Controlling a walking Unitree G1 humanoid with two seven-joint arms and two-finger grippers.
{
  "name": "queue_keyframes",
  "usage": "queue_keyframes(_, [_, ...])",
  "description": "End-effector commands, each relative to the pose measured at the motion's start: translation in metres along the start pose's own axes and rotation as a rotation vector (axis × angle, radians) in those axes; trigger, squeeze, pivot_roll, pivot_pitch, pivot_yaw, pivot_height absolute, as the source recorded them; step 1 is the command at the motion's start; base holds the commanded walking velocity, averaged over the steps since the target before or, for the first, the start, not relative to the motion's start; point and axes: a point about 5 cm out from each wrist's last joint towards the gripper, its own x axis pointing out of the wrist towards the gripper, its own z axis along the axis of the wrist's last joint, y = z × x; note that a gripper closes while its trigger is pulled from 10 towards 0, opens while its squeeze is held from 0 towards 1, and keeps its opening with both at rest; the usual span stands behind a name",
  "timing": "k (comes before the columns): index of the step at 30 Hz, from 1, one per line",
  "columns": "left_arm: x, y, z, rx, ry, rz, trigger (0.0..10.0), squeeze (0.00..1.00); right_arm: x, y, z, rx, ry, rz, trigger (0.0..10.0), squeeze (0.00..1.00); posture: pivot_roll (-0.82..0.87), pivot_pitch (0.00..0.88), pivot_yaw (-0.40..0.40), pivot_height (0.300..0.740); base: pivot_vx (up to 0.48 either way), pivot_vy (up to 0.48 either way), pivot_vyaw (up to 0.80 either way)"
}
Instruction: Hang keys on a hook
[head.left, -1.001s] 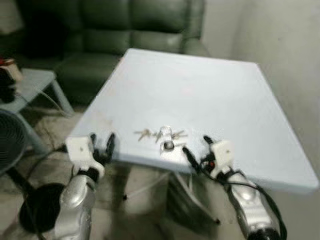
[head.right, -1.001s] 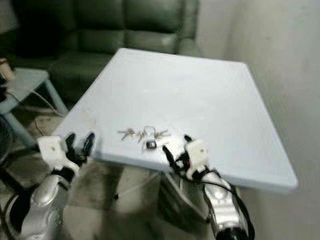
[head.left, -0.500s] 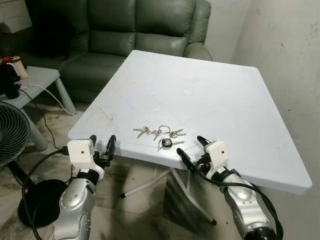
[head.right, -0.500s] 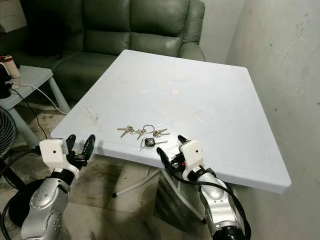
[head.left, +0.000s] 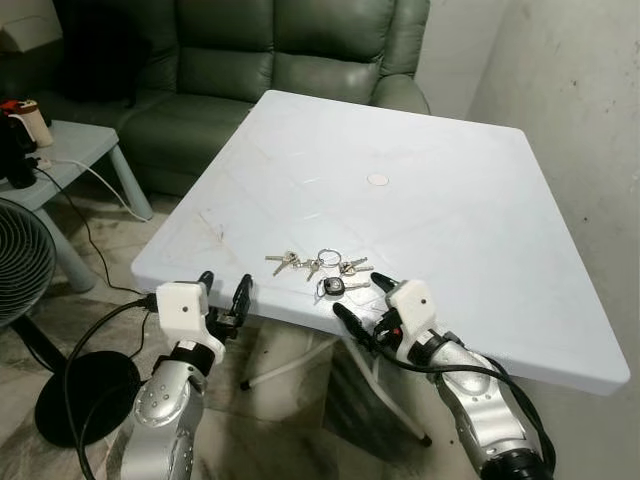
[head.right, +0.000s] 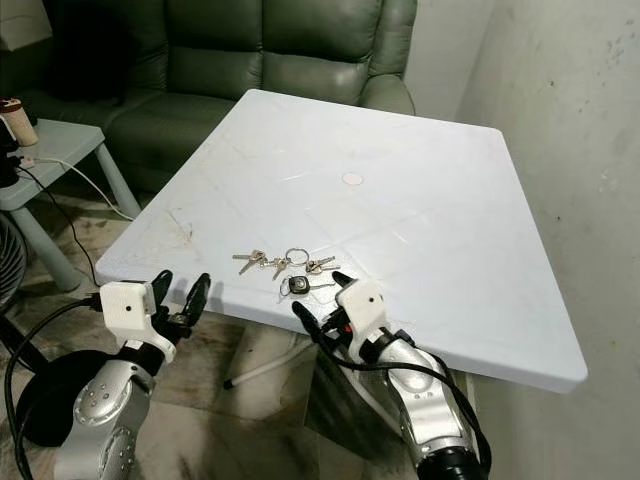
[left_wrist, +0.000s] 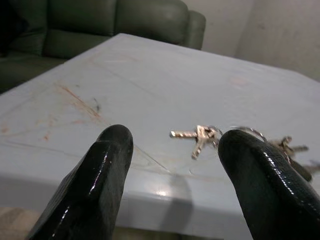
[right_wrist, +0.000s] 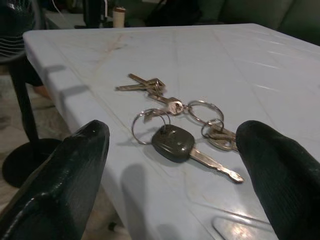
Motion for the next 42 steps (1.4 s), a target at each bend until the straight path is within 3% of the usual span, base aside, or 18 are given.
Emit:
queue_keyframes(1, [-0.001, -0.004, 0.003, 0.019, -0.015, -0.016, 10.0, 0.00, 0.001, 0.002, 0.004, -0.002, -0.011, 0.014, 10.0, 0.00, -0.08, 0.000, -0.061, 0.740, 0.000, 0.000, 0.00])
queue_keyframes(12, [0.001, 0.001, 0.002, -0.022, -0.001, -0.001, 10.0, 0.00, -0.004, -0.009, 0.006, 0.000, -0.018, -0.071, 10.0, 0.00, -0.09, 0.000, -0.055, 0.740, 0.000, 0.000, 0.00])
queue_keyframes(42, [0.009, 0.003, 0.005, -0.014, -0.012, -0.007, 10.0, 0.00, -0.009, -0.013, 0.003, 0.012, 0.000, -0.104, 10.0, 0.00, -0.10, 0.000, -0.061, 0.740, 0.000, 0.470, 0.00])
